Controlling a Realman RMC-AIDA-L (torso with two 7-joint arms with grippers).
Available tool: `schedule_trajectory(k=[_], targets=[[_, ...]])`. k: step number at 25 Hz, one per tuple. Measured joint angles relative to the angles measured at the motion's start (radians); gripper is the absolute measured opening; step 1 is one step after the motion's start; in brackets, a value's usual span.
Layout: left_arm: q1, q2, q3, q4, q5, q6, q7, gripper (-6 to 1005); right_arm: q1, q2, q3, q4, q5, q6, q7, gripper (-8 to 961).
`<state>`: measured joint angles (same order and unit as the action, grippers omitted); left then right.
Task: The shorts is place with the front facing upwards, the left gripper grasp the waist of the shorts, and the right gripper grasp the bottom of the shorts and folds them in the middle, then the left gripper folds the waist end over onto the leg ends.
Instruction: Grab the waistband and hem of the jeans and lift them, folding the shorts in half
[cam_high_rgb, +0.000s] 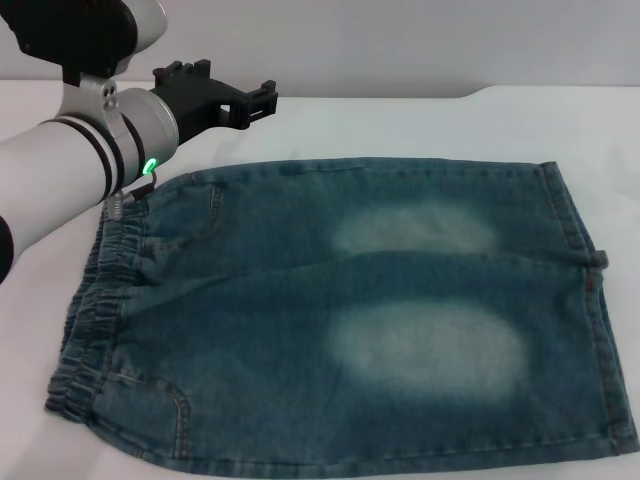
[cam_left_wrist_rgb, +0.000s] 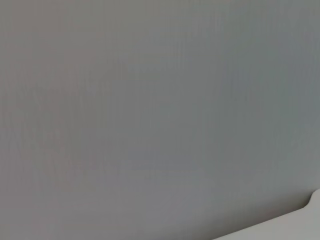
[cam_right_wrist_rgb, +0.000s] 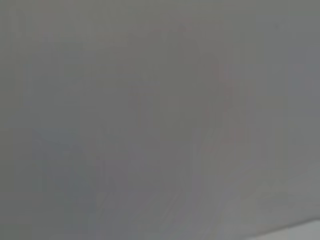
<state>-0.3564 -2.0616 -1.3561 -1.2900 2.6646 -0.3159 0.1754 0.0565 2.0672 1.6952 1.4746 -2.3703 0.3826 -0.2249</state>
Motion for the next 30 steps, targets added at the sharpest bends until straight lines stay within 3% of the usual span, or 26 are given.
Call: schedule_trajectory(k=[4, 7, 11, 15, 17, 21, 30], targets=[[0.003, 0.000, 0.001, -0.005, 0.000, 0.000, 0.000, 848, 0.034, 0.003, 0.119, 0.137, -0.189, 0.295, 0.041, 483], [0.005, 0.001, -0.005, -0.016, 0.000, -0.013, 0.000, 848, 0.066, 0.001, 0.143, 0.269, -0.384, 0.491, 0.089, 483], [0.005, 0.002, -0.034, -0.057, 0.000, -0.089, 0.000, 848, 0.095, 0.003, 0.132, 0.415, -0.529, 0.670, 0.086, 485], [0.005, 0.002, -0.050, -0.068, 0.000, -0.121, 0.002, 848, 0.085, 0.003, 0.119, 0.527, -0.542, 0.766, 0.045, 491], [0.002, 0.005, -0.122, -0.140, 0.008, -0.307, 0.017, 848, 0.080, 0.003, 0.113, 0.550, -0.542, 0.810, 0.037, 559], [0.025, 0.005, -0.160, -0.231, 0.019, -0.441, 0.048, 848, 0.081, 0.004, 0.108, 0.549, -0.544, 0.899, 0.036, 696], [0.015, 0.004, -0.182, -0.387, 0.202, -0.821, 0.050, 849, 0.027, 0.008, 0.050, 0.552, -0.545, 0.975, 0.078, 694]])
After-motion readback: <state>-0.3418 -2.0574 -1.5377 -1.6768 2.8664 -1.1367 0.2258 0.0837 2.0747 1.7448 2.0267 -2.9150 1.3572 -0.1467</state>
